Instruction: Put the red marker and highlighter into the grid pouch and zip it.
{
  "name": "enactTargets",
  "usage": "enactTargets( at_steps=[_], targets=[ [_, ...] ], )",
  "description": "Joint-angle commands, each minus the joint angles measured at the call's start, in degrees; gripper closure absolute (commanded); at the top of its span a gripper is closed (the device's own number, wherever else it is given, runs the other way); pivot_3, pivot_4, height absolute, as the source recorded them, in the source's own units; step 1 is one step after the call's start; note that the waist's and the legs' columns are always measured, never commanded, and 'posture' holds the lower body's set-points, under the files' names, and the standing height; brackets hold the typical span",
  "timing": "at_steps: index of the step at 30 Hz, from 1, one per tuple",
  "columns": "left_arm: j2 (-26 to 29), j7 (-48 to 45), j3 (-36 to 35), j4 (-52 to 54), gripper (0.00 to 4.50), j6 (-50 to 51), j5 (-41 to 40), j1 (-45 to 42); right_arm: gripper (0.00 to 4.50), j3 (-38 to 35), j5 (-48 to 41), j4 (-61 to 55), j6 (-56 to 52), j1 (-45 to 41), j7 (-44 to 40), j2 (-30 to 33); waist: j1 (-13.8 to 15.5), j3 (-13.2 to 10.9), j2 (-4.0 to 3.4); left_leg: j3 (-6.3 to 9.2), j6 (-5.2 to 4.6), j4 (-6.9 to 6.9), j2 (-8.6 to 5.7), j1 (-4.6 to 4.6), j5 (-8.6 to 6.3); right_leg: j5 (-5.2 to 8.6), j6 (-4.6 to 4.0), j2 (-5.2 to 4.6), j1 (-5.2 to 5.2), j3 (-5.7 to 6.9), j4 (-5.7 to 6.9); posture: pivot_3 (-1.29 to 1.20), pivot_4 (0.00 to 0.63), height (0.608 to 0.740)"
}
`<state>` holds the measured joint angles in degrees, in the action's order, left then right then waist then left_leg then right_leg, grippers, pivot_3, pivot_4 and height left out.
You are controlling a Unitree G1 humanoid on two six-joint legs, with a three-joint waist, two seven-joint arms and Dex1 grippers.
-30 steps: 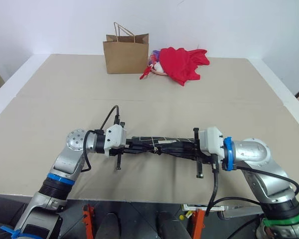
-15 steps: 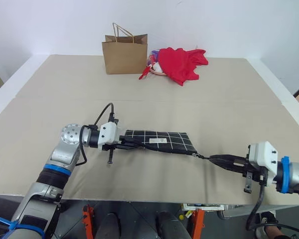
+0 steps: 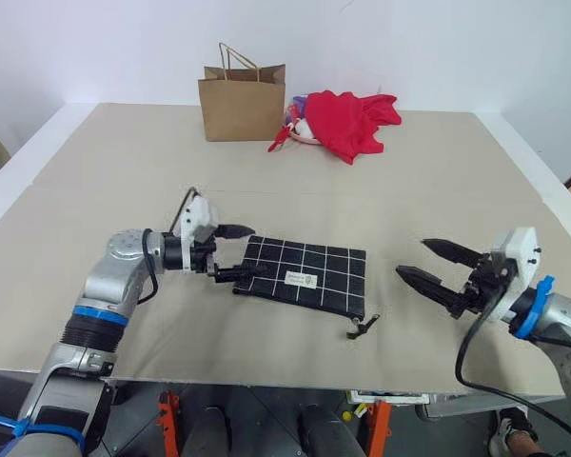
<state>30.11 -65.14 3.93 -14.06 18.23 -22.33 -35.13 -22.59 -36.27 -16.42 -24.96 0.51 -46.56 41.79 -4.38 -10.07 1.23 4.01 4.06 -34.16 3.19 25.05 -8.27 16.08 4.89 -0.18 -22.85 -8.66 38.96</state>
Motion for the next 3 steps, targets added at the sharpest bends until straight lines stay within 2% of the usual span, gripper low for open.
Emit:
enactTargets(
  at_steps=[1, 3],
  targets=[
    [0.6, 7.5, -2.5, 1.7, 0.00, 0.8, 3.0, 1.7, 0.03, -2.6, 2.6, 1.1, 3.1, 2.0, 1.7, -0.7, 0.1, 0.0, -0.01, 0.00, -0.01, 0.02, 0.00, -0.01, -0.01, 0.02, 0.01, 0.00, 0.01, 0.00, 0.00, 0.00, 0.150, 0.740],
    [0.0, 11.6, -3.7, 1.6, 0.00, 0.2, 4.2, 3.0, 0.03, -3.2, 3.3, 1.2, 4.0, 2.9, 3.2, -1.8, 0.1, 0.0, -0.01, 0.00, -0.02, 0.05, 0.00, -0.02, -0.01, 0.02, 0.00, 0.00, -0.02, 0.00, 0.00, 0.00, 0.150, 0.740]
  ],
)
